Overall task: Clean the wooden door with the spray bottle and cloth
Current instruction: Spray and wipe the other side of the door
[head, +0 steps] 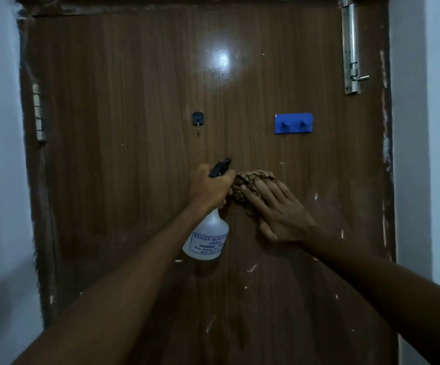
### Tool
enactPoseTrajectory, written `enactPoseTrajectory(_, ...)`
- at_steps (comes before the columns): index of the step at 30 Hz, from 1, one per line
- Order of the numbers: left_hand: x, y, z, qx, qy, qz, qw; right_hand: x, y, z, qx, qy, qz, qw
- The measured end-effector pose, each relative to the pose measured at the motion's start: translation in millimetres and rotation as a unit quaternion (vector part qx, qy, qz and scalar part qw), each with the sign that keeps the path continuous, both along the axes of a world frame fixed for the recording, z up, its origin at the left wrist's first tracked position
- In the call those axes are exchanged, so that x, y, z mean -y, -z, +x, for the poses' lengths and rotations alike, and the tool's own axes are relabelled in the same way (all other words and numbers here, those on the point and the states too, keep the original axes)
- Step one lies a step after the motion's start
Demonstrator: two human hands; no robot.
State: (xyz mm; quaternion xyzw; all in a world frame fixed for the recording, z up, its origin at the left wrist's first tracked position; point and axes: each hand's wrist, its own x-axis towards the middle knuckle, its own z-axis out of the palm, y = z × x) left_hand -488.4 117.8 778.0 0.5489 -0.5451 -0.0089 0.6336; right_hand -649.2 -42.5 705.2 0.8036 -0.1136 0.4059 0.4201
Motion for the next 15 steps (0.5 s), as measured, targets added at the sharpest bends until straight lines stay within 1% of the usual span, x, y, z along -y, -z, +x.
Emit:
enactPoseTrajectory(1, 5, 1, -5, 0.0, 0.006, 0.0, 1.0, 3, -6, -11, -0.019, 0.011, -0.006, 1.0)
enactPoseTrajectory(4, 10, 3, -8, -0.006, 0.007, -0.008, 1.0, -2, -27, -17, -0.083, -0.002, -0.039, 0.996)
enactPoseTrajectory(5, 11, 3, -10, -0.007, 0.01, -0.007, 1.0, -4, -35, -20, -0.09, -0.008, -0.048, 0.995)
enactPoseTrajectory(6, 13, 3, -13, -0.008, 0.013, -0.006, 1.0, -5, -45, -24, -0.079, -0.016, -0.046, 0.996)
enactPoseTrajectory(7, 14, 2, -17, -0.008, 0.016, -0.003, 1.0, -8, -57, -28, -0.042, -0.027, -0.024, 0.998)
enactPoseTrajectory(8, 15, 1, -21, -0.01, 0.02, 0.0, 1.0, -13, -68, -30, 0.017, -0.037, 0.013, 0.999)
enactPoseTrajectory(10, 17, -3, -26, -0.016, 0.024, 0.003, 1.0, -19, -88, -31, 0.139, -0.05, 0.093, 0.985)
enactPoseTrajectory(11, 18, -5, -28, -0.017, 0.027, 0.005, 0.999, -21, -94, -29, 0.172, -0.045, 0.115, 0.977)
enactPoseTrajectory(13, 19, -9, -33, -0.016, 0.037, 0.007, 0.999, -25, -93, -25, 0.186, -0.035, 0.114, 0.975)
enactPoseTrajectory(15, 20, -11, -35, -0.009, 0.049, 0.003, 0.999, -28, -78, -22, 0.148, -0.016, 0.1, 0.984)
